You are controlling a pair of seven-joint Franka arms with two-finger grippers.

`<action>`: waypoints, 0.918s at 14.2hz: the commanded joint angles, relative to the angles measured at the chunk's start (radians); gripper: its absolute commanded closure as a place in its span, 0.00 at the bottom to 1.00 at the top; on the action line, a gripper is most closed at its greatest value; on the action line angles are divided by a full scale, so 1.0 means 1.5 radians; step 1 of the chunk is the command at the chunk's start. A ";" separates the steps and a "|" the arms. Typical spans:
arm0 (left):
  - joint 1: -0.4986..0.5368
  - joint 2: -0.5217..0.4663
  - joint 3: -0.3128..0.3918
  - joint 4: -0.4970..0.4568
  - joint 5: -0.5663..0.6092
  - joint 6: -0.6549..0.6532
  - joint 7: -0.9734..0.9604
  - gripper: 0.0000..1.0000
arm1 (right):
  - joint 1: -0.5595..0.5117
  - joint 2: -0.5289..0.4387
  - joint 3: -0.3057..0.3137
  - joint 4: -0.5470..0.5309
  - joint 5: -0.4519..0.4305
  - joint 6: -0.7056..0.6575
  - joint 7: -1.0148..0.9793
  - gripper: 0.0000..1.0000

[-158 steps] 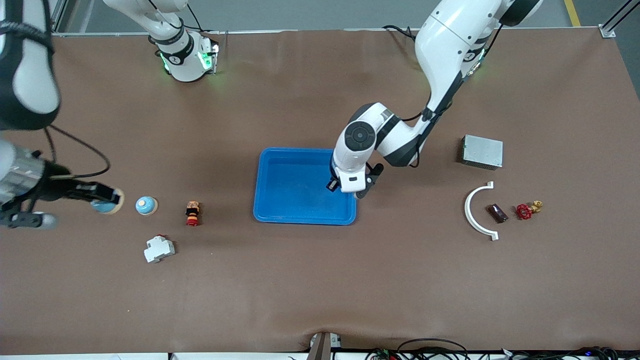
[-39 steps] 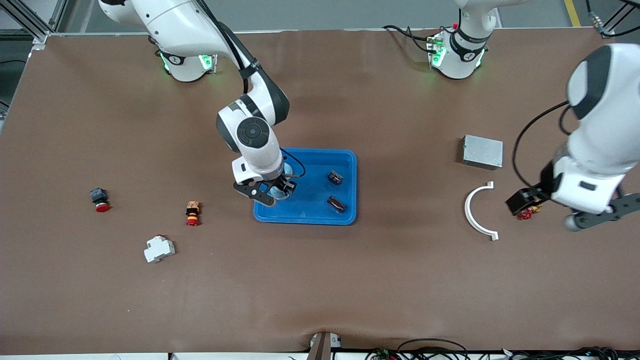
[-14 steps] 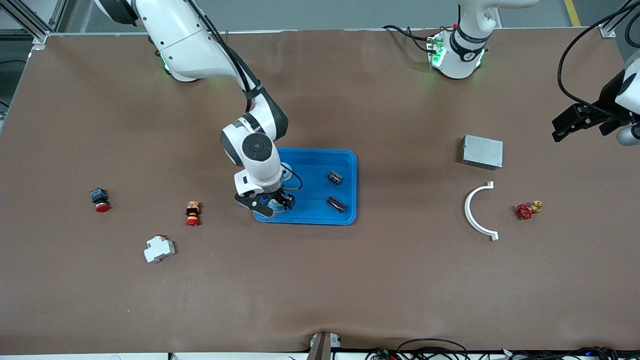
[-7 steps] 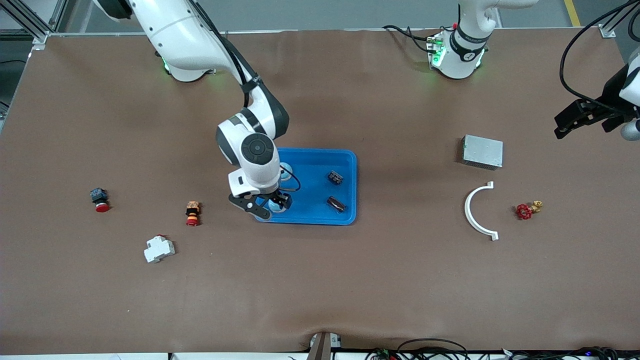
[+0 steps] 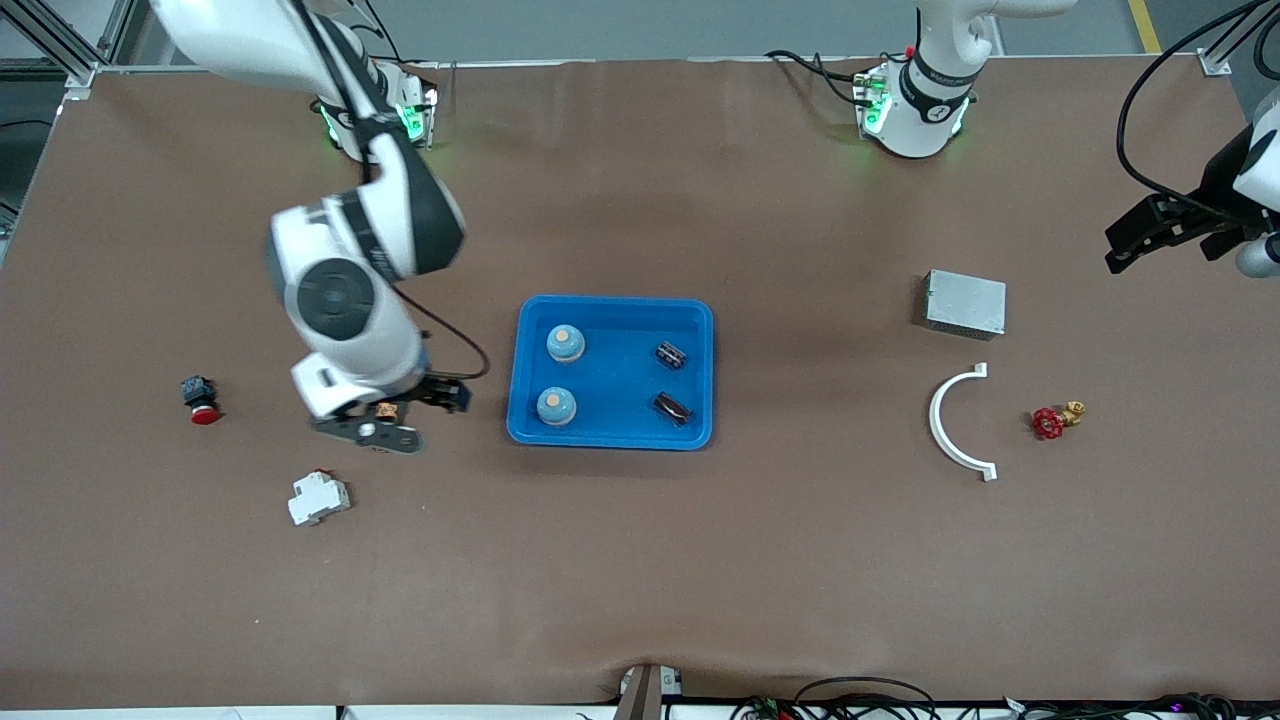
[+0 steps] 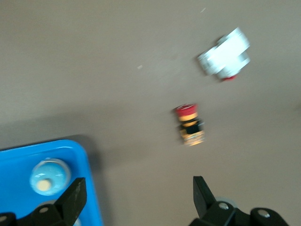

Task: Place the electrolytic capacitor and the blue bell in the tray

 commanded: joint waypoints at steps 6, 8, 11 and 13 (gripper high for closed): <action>-0.004 -0.012 0.002 -0.005 -0.011 -0.010 0.015 0.00 | -0.231 -0.125 0.012 -0.013 0.068 -0.094 -0.303 0.00; -0.005 -0.010 0.002 -0.005 -0.011 -0.009 0.015 0.00 | -0.271 -0.152 0.012 -0.014 0.080 -0.117 -0.340 0.00; -0.004 -0.011 0.002 -0.005 -0.011 -0.009 0.014 0.00 | -0.269 -0.210 0.012 -0.020 0.080 -0.156 -0.334 0.00; -0.005 -0.011 0.002 -0.005 -0.011 -0.009 0.014 0.00 | -0.265 -0.231 0.015 -0.021 0.080 -0.171 -0.319 0.00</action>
